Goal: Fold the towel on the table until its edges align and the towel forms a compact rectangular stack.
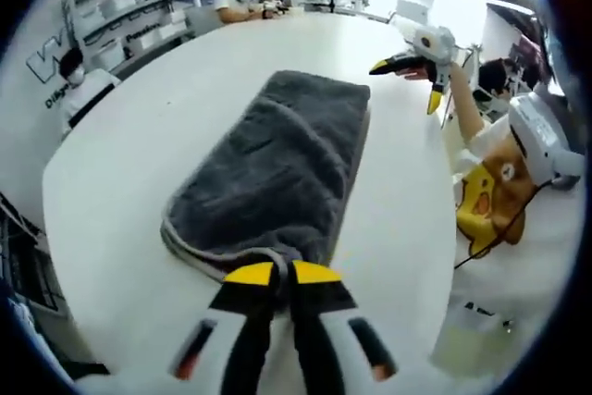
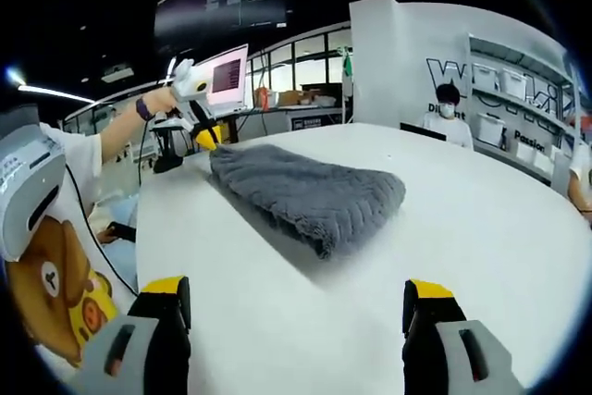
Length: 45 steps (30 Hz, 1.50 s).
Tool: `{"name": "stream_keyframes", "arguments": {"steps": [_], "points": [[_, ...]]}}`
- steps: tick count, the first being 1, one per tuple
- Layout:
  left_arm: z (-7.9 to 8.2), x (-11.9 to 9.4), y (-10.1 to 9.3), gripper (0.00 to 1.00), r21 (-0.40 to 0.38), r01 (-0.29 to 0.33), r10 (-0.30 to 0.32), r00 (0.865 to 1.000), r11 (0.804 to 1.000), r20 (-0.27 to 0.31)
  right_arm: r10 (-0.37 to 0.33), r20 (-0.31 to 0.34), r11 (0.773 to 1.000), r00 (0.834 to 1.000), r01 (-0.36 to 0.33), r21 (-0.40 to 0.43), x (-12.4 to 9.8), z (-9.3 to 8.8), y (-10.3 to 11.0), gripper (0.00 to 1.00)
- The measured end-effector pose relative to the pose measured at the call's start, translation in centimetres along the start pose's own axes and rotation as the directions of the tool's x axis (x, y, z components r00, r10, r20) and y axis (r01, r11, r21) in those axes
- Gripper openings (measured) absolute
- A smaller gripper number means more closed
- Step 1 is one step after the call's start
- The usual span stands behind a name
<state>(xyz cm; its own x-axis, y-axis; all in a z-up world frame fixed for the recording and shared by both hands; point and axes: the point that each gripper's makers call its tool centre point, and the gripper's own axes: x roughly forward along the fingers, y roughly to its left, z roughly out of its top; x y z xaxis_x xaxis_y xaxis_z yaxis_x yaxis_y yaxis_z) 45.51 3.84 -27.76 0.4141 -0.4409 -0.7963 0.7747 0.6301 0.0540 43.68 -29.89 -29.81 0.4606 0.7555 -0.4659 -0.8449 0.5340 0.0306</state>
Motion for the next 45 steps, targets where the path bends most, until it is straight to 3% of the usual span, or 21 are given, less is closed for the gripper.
{"name": "stream_keyframes", "arguments": {"steps": [4,7,10,11,17,19,23,35,39,41,45], "points": [[-1.0,0.1,0.1,0.07,-0.072,-0.060,0.062,0.998,0.996,0.030,0.004,-0.001,1.000,1.000,-0.004,-0.001,0.1,0.0,0.1,1.00],[-1.9,-0.1,0.6,0.07,-0.125,-0.155,0.165,0.984,0.980,0.068,0.007,-0.001,1.000,1.000,-0.007,-0.002,0.0,-0.1,0.2,1.00],[-2.1,-0.4,0.8,0.07,-0.216,-0.203,0.239,0.958,0.955,0.159,0.009,0.003,1.000,1.000,-0.009,-0.006,0.0,0.0,0.3,1.00],[-2.4,-0.5,1.0,0.07,-0.240,-0.233,0.282,0.939,0.942,0.195,0.010,0.004,1.000,1.000,-0.010,-0.007,0.0,0.0,0.4,1.00],[-4.0,-0.1,1.0,0.07,-0.385,-0.286,0.402,0.876,0.877,0.266,0.020,0.002,1.000,1.000,-0.020,-0.015,0.0,-0.1,0.6,1.00],[-4.8,0.4,0.8,0.08,-0.406,-0.281,0.405,0.876,0.870,0.262,0.019,0.004,1.000,1.000,-0.019,-0.013,0.0,0.0,0.6,1.00],[-5.7,0.9,1.3,0.08,-0.468,-0.284,0.444,0.852,0.837,0.277,0.013,0.003,1.000,1.000,-0.013,-0.013,-0.1,0.0,0.5,1.00],[-5.6,1.4,1.0,0.09,-0.451,-0.325,0.472,0.840,0.831,0.266,0.020,-0.002,1.000,1.000,-0.020,-0.022,0.1,-0.2,0.8,1.00],[-4.9,0.9,0.5,0.24,-0.427,-0.331,0.474,0.832,0.841,0.288,0.017,-0.002,1.000,1.000,-0.017,-0.018,0.1,-0.2,0.5,1.00],[-4.7,0.8,0.2,0.25,-0.419,-0.328,0.468,0.834,0.847,0.293,0.015,0.002,1.000,1.000,-0.015,-0.017,0.0,-0.2,0.5,1.00],[-3.7,-0.4,-0.4,0.36,-0.403,-0.332,0.471,0.823,0.853,0.318,0.012,0.005,1.000,1.000,-0.012,-0.016,-0.2,-0.2,0.3,1.00]]}}
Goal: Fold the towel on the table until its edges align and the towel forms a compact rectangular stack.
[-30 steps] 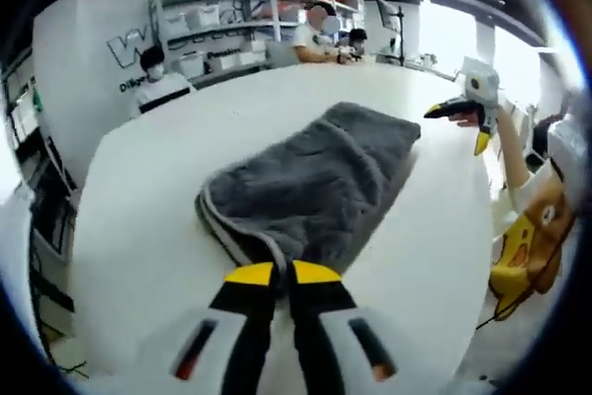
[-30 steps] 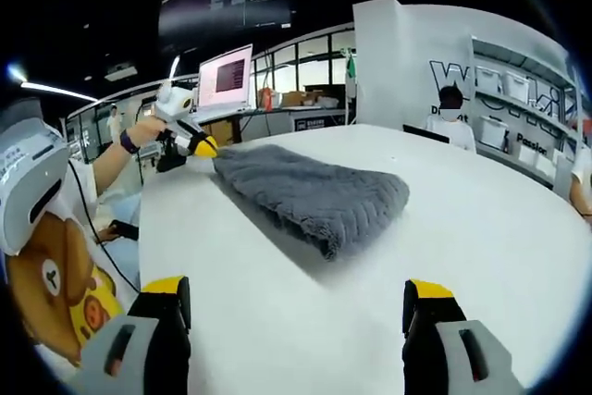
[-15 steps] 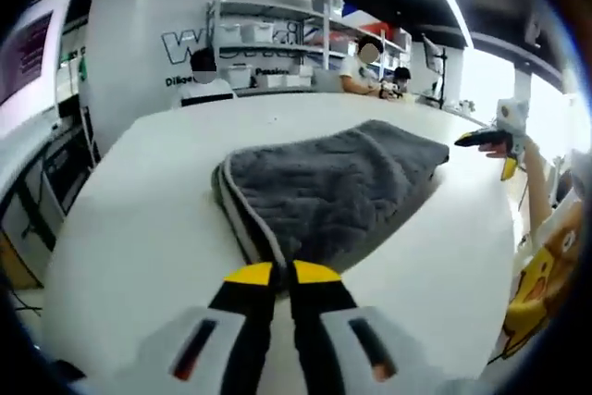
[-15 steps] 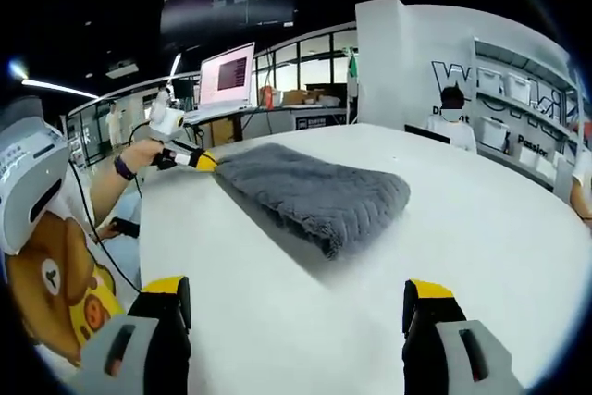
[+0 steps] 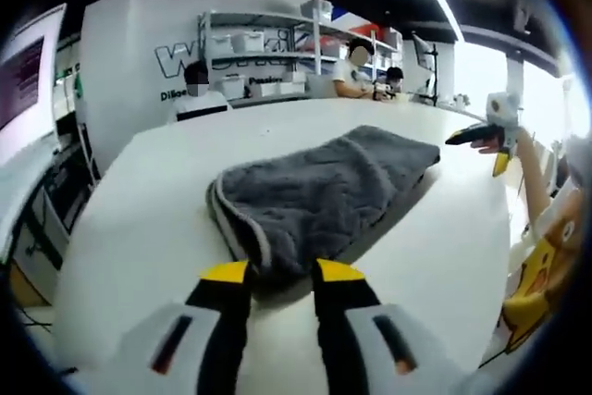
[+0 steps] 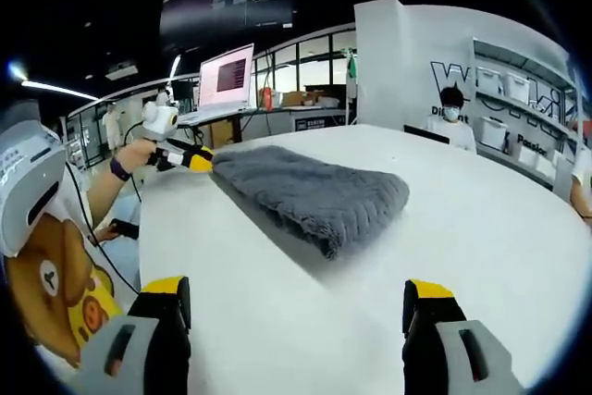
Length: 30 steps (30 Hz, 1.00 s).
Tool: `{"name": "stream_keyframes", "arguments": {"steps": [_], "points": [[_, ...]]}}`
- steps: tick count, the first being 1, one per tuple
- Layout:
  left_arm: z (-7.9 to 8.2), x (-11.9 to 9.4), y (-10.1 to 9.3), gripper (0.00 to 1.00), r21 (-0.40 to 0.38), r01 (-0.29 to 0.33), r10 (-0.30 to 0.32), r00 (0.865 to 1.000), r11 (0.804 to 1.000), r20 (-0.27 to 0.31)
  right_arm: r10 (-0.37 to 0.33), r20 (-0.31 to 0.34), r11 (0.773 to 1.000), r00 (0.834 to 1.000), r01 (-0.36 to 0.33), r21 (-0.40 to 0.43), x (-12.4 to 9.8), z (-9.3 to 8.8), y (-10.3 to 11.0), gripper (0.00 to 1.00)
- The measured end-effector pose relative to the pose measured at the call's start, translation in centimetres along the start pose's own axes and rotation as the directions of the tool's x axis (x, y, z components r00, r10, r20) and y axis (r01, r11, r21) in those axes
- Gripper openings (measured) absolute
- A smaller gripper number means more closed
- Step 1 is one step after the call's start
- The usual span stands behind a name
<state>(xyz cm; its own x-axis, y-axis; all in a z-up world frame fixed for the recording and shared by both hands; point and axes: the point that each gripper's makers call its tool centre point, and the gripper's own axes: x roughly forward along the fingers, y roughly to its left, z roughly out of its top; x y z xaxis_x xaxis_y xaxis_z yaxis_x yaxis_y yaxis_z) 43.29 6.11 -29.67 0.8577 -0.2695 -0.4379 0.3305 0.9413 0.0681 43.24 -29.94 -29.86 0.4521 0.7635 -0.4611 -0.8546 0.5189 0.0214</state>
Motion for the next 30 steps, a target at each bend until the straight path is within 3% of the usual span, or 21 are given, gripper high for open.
{"name": "stream_keyframes", "arguments": {"steps": [5,9,17,30], "points": [[1.5,-1.3,-1.0,0.45,0.031,0.027,-0.028,0.999,0.999,0.027,-0.010,0.002,1.000,1.000,0.010,0.004,-0.3,-0.2,-0.3,1.00],[2.1,-2.4,-2.7,0.52,0.044,0.090,-0.091,0.995,0.995,0.028,-0.020,0.004,1.000,1.000,0.020,0.012,-0.7,-0.4,-0.6,1.00],[1.8,-3.9,-4.8,0.66,0.099,0.130,-0.129,0.992,0.987,-0.011,-0.028,0.012,0.999,1.000,0.028,0.025,-0.9,-0.7,-0.9,1.00],[0.4,-5.4,-6.7,0.91,0.080,0.191,-0.186,0.981,0.978,-0.056,-0.002,0.033,0.999,0.999,0.001,0.047,-1.3,-1.1,-0.4,1.00]]}}
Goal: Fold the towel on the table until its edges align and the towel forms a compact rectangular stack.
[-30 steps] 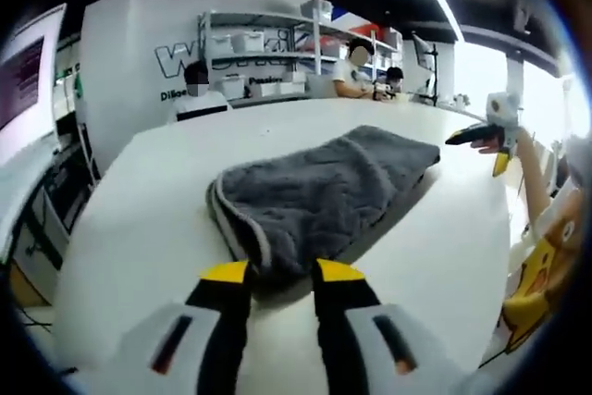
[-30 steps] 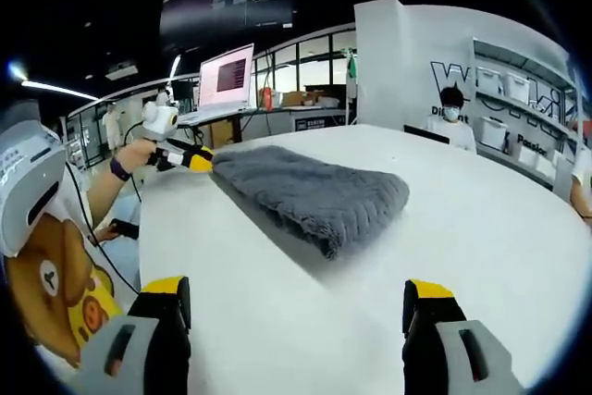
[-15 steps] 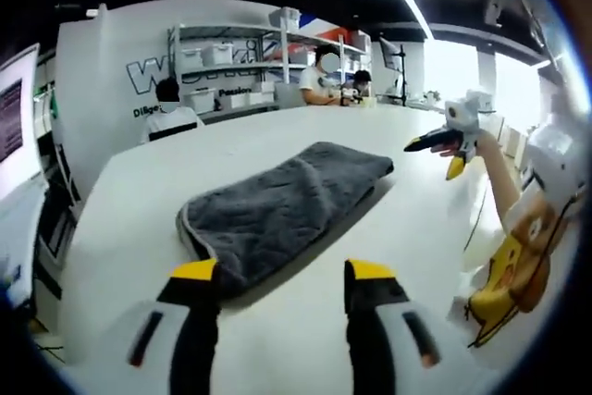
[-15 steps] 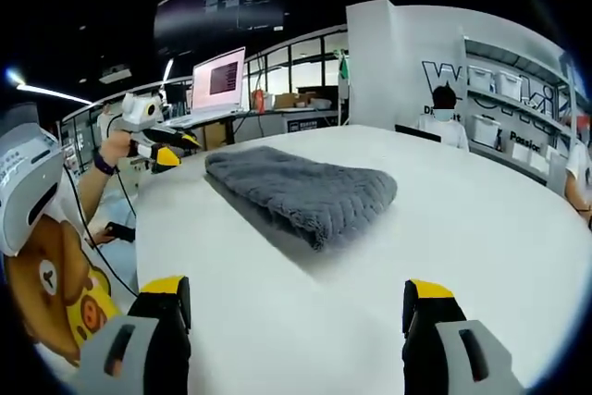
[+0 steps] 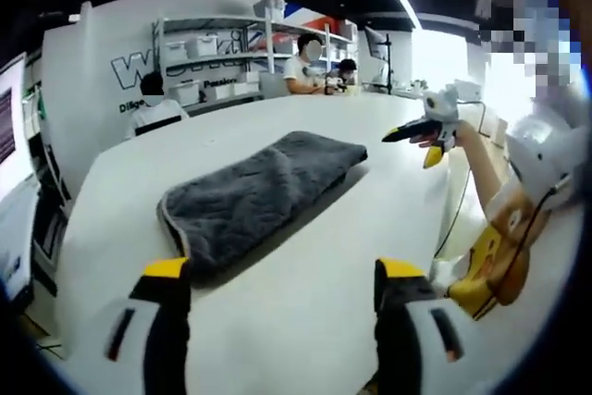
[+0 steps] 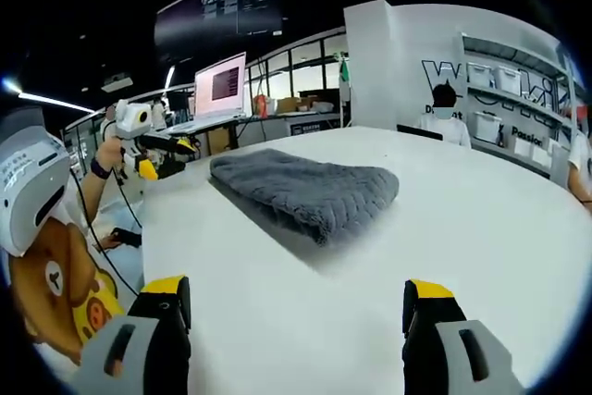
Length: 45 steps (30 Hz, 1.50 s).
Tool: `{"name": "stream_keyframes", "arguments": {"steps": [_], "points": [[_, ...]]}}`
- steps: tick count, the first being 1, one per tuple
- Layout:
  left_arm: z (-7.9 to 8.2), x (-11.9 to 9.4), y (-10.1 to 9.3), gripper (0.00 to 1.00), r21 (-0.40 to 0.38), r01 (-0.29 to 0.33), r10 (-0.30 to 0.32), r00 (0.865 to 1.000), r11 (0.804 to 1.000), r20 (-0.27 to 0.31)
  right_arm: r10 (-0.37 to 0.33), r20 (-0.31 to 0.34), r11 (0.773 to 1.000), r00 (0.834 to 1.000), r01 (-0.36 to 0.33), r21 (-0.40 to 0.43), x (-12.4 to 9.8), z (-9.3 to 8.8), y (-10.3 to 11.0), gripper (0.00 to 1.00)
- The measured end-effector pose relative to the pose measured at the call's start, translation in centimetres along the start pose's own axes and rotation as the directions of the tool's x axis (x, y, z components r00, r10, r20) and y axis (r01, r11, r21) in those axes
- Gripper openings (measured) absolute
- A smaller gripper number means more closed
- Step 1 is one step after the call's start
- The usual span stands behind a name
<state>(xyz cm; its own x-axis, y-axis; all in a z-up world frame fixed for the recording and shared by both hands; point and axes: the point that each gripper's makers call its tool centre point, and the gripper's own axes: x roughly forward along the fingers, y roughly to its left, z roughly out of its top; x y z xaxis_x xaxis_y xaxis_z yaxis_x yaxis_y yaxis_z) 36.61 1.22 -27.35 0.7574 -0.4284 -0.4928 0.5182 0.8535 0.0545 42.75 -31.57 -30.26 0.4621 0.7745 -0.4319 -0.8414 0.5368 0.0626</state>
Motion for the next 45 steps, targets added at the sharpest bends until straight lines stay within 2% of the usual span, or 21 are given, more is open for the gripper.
{"name": "stream_keyframes", "arguments": {"steps": [8,18,22,28,37,40,42,45], "points": [[-0.4,-0.2,0.5,0.98,-0.005,-0.035,0.035,0.999,0.999,-0.002,0.005,0.007,1.000,1.000,-0.005,0.008,-0.1,0.1,-0.1,1.00],[-1.3,0.3,0.5,0.99,-0.006,-0.024,0.024,0.999,1.000,-0.028,0.003,0.006,1.000,1.000,-0.004,0.019,0.2,0.3,-0.5,1.00],[-1.3,0.4,0.7,0.99,-0.018,-0.026,0.025,1.000,1.000,-0.018,0.013,0.000,1.000,1.000,-0.013,0.028,0.6,0.4,-0.6,1.00],[-1.5,0.4,1.0,0.99,-0.027,-0.024,0.024,1.000,0.999,-0.007,0.029,-0.003,0.999,1.000,-0.029,0.046,1.6,1.1,-0.9,1.00],[-1.5,0.8,1.1,0.98,-0.025,-0.010,0.010,1.000,1.000,0.001,0.099,0.019,0.993,0.995,-0.100,0.063,3.4,3.5,-1.3,1.00],[-1.2,0.9,1.1,0.98,-0.020,-0.004,0.004,1.000,1.000,0.008,0.135,0.043,0.985,0.990,-0.138,0.103,4.4,4.7,-1.8,0.99],[-1.2,1.0,1.1,0.98,-0.020,-0.001,0.001,1.000,1.000,0.010,0.154,0.054,0.974,0.987,-0.161,0.160,5.0,5.0,-2.1,0.96],[-1.1,1.1,1.0,0.98,-0.017,0.004,-0.003,1.000,1.000,0.014,0.149,0.048,0.964,0.988,-0.155,0.215,6.1,5.2,-3.3,0.95]]}}
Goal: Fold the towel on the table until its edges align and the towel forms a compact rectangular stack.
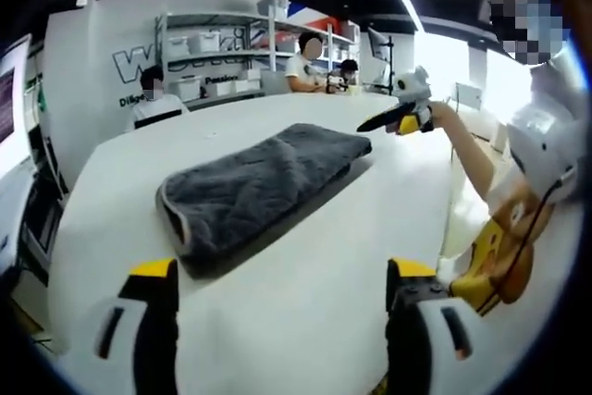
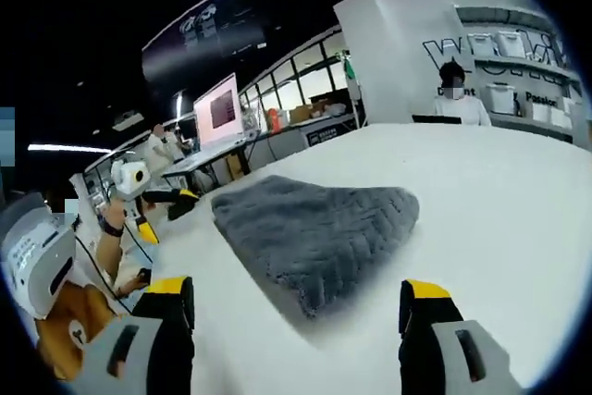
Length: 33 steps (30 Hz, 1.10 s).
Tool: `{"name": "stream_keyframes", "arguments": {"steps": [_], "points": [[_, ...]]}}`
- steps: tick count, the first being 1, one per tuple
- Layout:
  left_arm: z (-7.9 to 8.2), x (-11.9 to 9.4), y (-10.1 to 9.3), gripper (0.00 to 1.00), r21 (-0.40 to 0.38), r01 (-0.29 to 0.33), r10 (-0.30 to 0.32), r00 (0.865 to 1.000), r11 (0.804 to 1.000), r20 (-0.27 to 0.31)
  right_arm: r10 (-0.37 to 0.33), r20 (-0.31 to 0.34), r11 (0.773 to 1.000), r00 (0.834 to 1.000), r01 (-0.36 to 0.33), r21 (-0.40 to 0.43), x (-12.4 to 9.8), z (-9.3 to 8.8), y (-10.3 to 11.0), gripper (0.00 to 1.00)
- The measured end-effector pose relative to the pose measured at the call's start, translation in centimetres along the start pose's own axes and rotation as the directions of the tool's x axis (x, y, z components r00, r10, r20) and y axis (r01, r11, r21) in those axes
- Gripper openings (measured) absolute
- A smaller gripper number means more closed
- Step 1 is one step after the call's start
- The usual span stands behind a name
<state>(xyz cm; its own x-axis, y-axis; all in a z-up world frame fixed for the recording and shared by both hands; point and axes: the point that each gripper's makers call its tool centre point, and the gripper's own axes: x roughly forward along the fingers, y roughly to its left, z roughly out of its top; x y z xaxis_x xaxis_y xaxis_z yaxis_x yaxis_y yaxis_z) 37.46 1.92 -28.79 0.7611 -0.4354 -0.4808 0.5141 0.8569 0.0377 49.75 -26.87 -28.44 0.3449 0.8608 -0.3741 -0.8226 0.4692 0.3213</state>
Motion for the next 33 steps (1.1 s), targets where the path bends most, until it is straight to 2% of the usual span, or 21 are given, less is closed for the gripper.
{"name": "stream_keyframes", "arguments": {"steps": [2,4,7,15,18,22,28,30,33], "points": [[0.0,0.0,-0.1,0.98,0.000,0.004,-0.004,1.000,1.000,0.002,0.013,0.014,0.998,1.000,-0.014,0.064,0.4,0.4,-0.4,0.93],[0.0,0.0,-0.2,0.98,0.001,0.007,-0.007,1.000,1.000,0.006,0.036,0.056,0.991,0.998,-0.043,0.124,0.7,1.2,-0.6,0.89],[0.0,-0.1,-0.2,0.98,-0.002,0.006,-0.006,1.000,1.000,0.010,0.061,0.091,0.971,0.994,-0.080,0.224,1.1,1.8,-1.2,0.85],[0.1,-0.2,-0.4,0.97,0.002,0.013,-0.013,1.000,1.000,0.015,0.067,0.126,0.927,0.990,-0.108,0.358,2.1,2.1,-3.9,0.72],[0.1,-0.2,-0.4,0.97,0.003,0.015,-0.015,1.000,1.000,0.016,0.051,0.135,0.912,0.990,-0.101,0.397,2.5,2.1,-4.7,0.66],[0.1,-0.2,-0.5,0.97,0.003,0.017,-0.017,1.000,1.000,0.015,0.041,0.118,0.909,0.992,-0.086,0.408,2.9,1.6,-5.2,0.61],[0.2,-0.1,-0.5,0.97,0.002,0.018,-0.018,1.000,1.000,0.018,0.022,0.104,0.892,0.994,-0.067,0.448,3.3,1.0,-6.5,0.55],[0.2,0.0,-0.4,0.97,-0.001,0.018,-0.018,1.000,1.000,0.018,0.030,0.116,0.883,0.993,-0.081,0.463,3.4,1.1,-6.8,0.53],[0.1,0.1,-0.4,0.97,-0.004,0.018,-0.018,1.000,1.000,0.017,0.041,0.111,0.885,0.993,-0.088,0.458,3.8,1.1,-6.8,0.46]]}}
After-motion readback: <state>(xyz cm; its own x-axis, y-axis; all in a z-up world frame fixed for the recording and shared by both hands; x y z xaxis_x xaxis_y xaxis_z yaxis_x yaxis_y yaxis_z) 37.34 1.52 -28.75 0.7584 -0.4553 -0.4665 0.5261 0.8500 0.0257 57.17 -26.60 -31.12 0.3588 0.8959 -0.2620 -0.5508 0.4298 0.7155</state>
